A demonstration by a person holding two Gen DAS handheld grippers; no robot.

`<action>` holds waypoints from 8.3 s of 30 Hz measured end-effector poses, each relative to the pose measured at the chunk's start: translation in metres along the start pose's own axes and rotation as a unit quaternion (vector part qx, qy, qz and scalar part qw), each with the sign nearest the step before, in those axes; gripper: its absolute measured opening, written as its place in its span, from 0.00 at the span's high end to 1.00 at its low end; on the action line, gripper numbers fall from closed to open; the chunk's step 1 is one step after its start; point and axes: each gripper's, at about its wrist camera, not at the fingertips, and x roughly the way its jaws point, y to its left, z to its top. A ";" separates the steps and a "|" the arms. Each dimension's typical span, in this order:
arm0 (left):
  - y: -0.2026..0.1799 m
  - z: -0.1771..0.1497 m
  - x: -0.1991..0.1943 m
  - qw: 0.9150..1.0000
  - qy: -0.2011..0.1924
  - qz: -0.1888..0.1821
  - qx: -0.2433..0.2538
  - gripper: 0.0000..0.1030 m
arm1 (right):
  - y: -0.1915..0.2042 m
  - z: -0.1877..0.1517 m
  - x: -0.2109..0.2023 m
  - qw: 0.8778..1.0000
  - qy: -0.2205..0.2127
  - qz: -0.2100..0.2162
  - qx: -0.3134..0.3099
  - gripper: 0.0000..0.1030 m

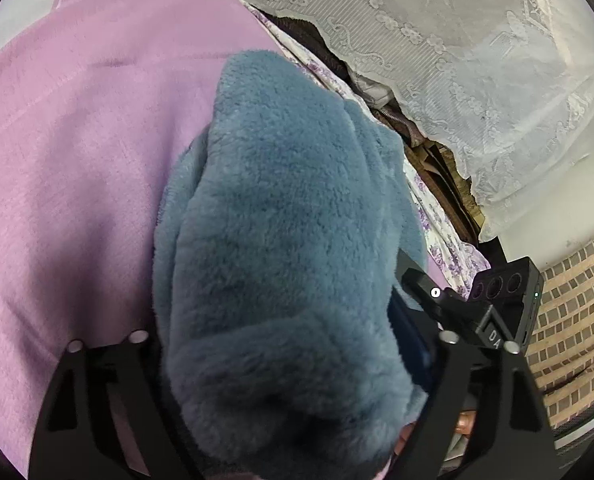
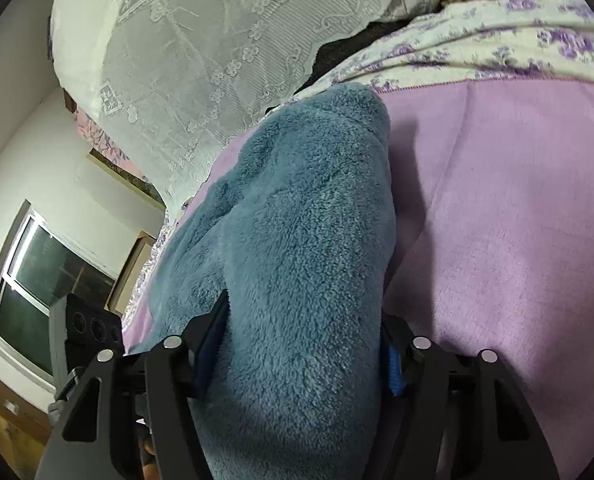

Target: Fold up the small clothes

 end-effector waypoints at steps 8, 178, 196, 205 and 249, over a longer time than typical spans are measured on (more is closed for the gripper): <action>-0.007 -0.006 -0.009 1.000 -0.013 0.007 0.024 0.37 | 0.004 -0.003 -0.007 1.000 -0.006 -0.005 -0.018 0.41; -0.064 -0.265 -0.442 0.690 -0.348 0.626 -0.104 0.04 | 0.369 -0.267 -0.149 0.897 0.022 0.129 -0.422 0.03; -0.073 -0.269 -0.441 0.715 -0.338 0.601 -0.118 0.04 | 0.374 -0.284 -0.159 0.893 0.025 0.122 -0.432 0.03; -0.069 -0.272 -0.469 0.683 -0.365 0.613 -0.155 0.04 | 0.413 -0.274 -0.143 0.907 0.053 0.127 -0.399 0.03; -0.056 -0.270 -0.462 0.697 -0.340 0.610 -0.162 0.04 | 0.398 -0.286 -0.149 0.893 0.044 0.117 -0.432 0.03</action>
